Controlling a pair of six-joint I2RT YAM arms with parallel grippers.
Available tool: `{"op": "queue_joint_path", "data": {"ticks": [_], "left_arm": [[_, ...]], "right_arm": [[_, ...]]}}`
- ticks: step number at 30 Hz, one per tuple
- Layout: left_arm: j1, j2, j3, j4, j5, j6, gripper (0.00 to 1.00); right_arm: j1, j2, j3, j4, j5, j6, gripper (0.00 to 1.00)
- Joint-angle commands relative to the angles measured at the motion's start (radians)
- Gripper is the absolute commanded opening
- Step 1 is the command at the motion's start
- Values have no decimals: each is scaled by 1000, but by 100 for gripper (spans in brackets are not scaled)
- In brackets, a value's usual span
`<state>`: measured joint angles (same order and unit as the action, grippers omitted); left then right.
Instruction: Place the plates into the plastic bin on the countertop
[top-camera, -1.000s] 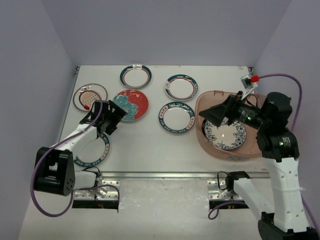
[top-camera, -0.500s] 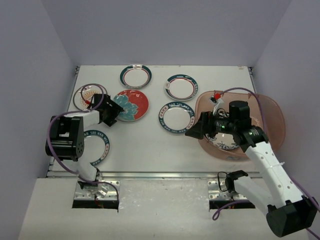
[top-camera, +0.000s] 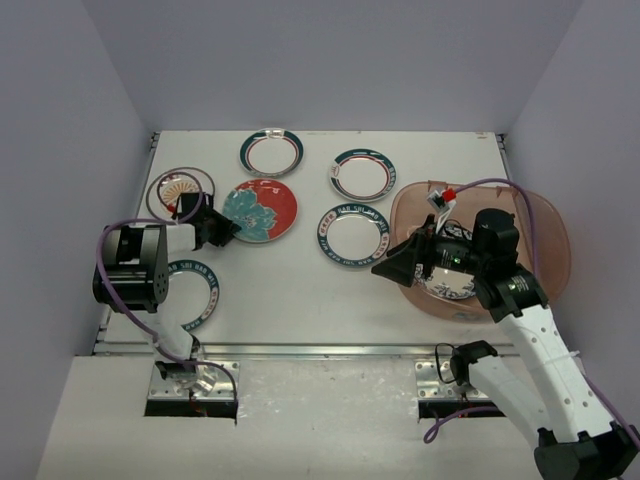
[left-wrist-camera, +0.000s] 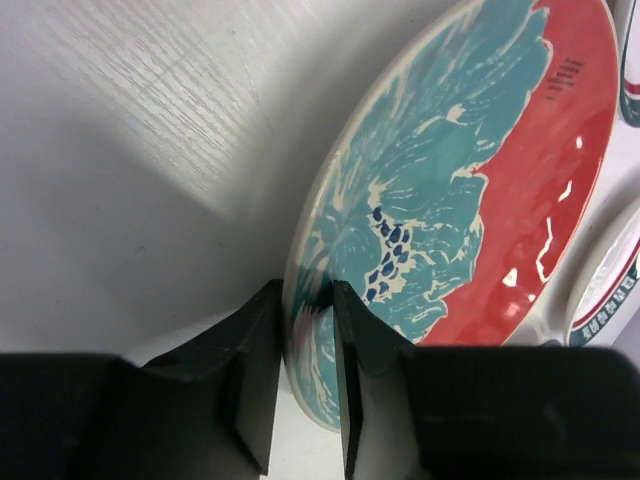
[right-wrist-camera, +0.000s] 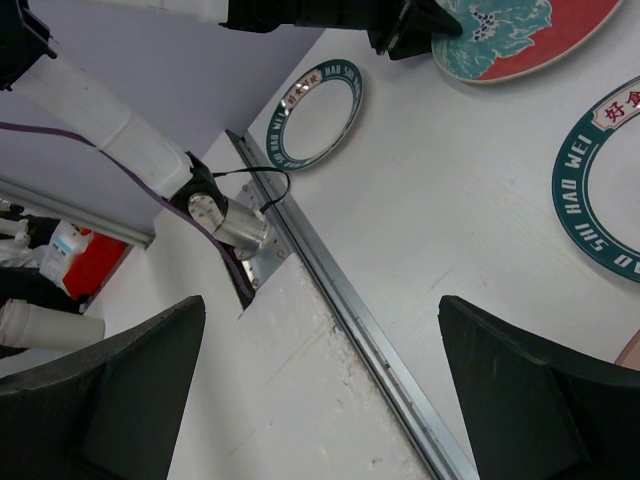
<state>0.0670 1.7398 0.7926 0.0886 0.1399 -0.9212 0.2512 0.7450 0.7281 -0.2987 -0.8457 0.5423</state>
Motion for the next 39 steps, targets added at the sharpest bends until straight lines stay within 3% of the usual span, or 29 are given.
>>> {"op": "queue_joint_path", "data": {"ticks": [1, 4, 10, 15, 18, 20, 26, 33, 39], "left_arm": [[13, 30, -31, 64, 28, -19, 14], [22, 31, -58, 89, 50, -29, 0], [30, -131, -173, 142, 86, -69, 0], [30, -387, -319, 267, 155, -93, 0], [30, -471, -334, 265, 243, -107, 0], [30, -517, -339, 278, 320, -124, 0], [27, -690, -354, 298, 462, -176, 0], [-1, -843, -327, 312, 621, -220, 0], [-140, -862, -238, 291, 683, -192, 0]], "right_arm": [[3, 11, 46, 44, 15, 4, 99], [5, 14, 49, 33, 42, 7, 99], [5, -25, 33, 50, 211, 67, 99], [2, -133, -78, 352, 238, 227, 99], [3, -152, -112, 563, 109, 319, 99], [3, -59, -12, 466, 60, 339, 99], [9, 325, 288, 11, 94, 173, 99], [36, 556, 408, -10, 168, 131, 99], [104, 686, 522, -27, 179, 86, 93]]}}
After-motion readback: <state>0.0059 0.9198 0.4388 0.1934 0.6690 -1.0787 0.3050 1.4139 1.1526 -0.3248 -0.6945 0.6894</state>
